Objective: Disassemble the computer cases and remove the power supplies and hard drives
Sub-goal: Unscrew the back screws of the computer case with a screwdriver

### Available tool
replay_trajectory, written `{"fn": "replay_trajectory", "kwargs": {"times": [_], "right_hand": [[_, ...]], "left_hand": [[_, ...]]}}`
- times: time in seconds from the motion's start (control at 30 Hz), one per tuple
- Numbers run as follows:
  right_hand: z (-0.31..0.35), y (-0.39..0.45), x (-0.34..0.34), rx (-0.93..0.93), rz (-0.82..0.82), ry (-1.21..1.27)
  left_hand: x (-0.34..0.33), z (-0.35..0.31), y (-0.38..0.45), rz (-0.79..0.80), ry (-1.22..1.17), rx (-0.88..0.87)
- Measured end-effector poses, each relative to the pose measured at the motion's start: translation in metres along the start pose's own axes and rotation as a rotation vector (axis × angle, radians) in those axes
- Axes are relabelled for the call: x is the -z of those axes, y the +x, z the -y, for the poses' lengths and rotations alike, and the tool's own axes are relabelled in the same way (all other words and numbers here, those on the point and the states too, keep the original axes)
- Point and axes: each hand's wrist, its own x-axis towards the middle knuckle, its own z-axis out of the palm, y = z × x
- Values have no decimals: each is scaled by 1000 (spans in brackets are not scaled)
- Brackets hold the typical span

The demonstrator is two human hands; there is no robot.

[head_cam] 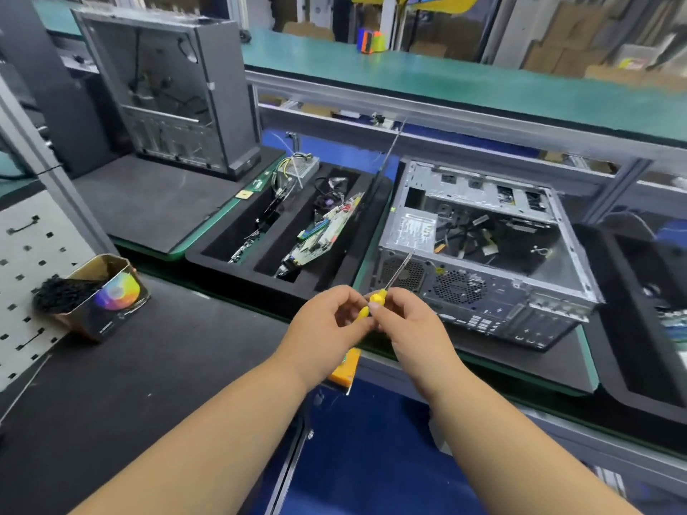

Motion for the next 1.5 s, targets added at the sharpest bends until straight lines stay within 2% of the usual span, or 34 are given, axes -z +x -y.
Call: {"fn": "replay_trajectory", "kwargs": {"times": [0.2,0.47,0.77,0.87,1.03,1.17,1.37,1.5], "right_hand": [[3,8,63,5,-78,-29],[-7,30,164,-13,-214,6],[-17,37,250,-7,-252,-85],[-25,38,269,14,-250,-209],[-37,46,281,-27,-253,-474],[-42,55,281,-73,-225,-656],[-44,64,278,-114,-275,-721],[-43,68,281,-160,-265,-723]], "left_hand": [[-39,-23,23,63,18,-18],[-90,-61,57,99,259,-83],[-142,-82,96,58,421,-170],[-149,-75,105,54,532,-197],[-150,-63,126,87,870,-292],[-137,-49,148,155,1040,-279],[-117,-38,174,289,930,-232],[-113,-33,181,310,816,-241]]}}
